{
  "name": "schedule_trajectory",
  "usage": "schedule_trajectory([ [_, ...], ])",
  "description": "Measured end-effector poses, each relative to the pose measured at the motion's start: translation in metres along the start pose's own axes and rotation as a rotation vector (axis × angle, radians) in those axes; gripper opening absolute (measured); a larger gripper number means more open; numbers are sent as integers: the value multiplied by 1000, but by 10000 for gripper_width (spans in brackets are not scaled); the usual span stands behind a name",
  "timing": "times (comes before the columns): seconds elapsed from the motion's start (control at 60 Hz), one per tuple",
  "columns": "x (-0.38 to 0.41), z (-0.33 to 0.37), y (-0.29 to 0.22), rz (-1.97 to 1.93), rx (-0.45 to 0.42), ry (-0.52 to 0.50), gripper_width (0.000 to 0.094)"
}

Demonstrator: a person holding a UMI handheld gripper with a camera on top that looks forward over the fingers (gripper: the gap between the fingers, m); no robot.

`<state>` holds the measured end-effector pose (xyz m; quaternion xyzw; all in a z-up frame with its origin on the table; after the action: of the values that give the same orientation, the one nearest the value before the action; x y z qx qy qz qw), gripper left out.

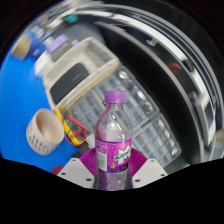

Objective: Pour water

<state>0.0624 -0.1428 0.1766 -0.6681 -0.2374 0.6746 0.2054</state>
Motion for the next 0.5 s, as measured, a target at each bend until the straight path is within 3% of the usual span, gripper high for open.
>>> schedule_trajectory([
  [0.267, 2, -3, 17, -807, 76, -141, 380],
  [0.5, 26, -10, 29, -914, 59, -191, 381],
])
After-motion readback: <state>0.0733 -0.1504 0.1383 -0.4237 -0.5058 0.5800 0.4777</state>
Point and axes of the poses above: the point between the fingertips, and its own axes, seen from behind it with the camera up: x to the left, y down, z backward, against the way the camera looks, the point moved 8 cm from there along z, backward, against the way the camera looks, and after that the axes turned 6 degrees about y, right-handed, at the moved point
